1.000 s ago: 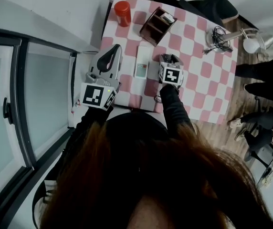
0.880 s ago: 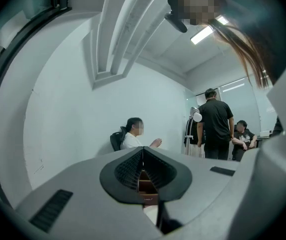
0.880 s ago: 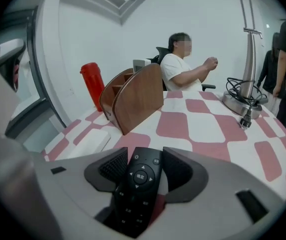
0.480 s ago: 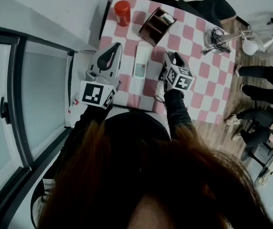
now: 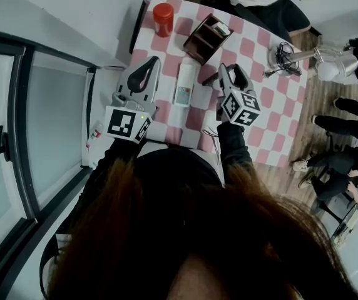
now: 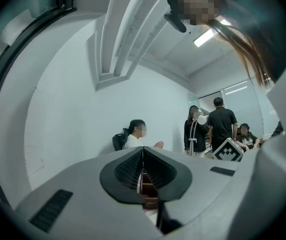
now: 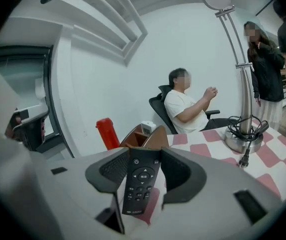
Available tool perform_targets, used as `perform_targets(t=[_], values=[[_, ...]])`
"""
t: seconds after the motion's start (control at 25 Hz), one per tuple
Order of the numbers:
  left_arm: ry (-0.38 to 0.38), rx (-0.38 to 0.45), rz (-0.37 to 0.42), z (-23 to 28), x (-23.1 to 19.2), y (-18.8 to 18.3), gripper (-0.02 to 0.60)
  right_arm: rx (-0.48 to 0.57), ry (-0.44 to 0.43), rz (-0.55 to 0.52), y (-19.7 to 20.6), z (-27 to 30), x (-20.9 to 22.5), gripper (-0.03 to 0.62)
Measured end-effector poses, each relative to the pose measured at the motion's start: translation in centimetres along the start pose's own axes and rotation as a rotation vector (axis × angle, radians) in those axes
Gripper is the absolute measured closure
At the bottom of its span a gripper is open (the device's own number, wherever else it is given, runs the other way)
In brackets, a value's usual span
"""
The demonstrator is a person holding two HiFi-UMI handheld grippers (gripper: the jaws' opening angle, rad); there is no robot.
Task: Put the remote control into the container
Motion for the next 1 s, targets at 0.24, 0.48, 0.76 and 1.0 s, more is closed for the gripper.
perform_targets(t=[0.24,0.48,0.76,1.0], values=[[-0.012,0.005,-0.001,0.3,-0.4,-0.1,0.572,0.114,-0.033,-0.005,-5.5,1.0,-1.3,0.388],[-0.025,0.009,-0.003,0.4,-0.8,-0.1,0.572,0.217,-0.056,0.002,-10.8,3.5,-2.6,0.390],[-0.044,-0.005,0.000,-0.3,-1.4,0.1,0.572,0.298,0.013,0.076,-13.7,6.9,-1.6,0.388],[-0.068,-0.022,-0.004,-1.2,-2.1,0.5,0.572,0.297,0.102,0.061,-12.4,7.7,-0.6,0.388]])
Point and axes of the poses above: the fingertips, and each gripper's own axes: z forward along the fingers, x to its right, y out of its underside, the point moved 1 cm from there along -z, backward along the fingers, and after that the axes turned 2 degrees about x, right-handed, at the moved point
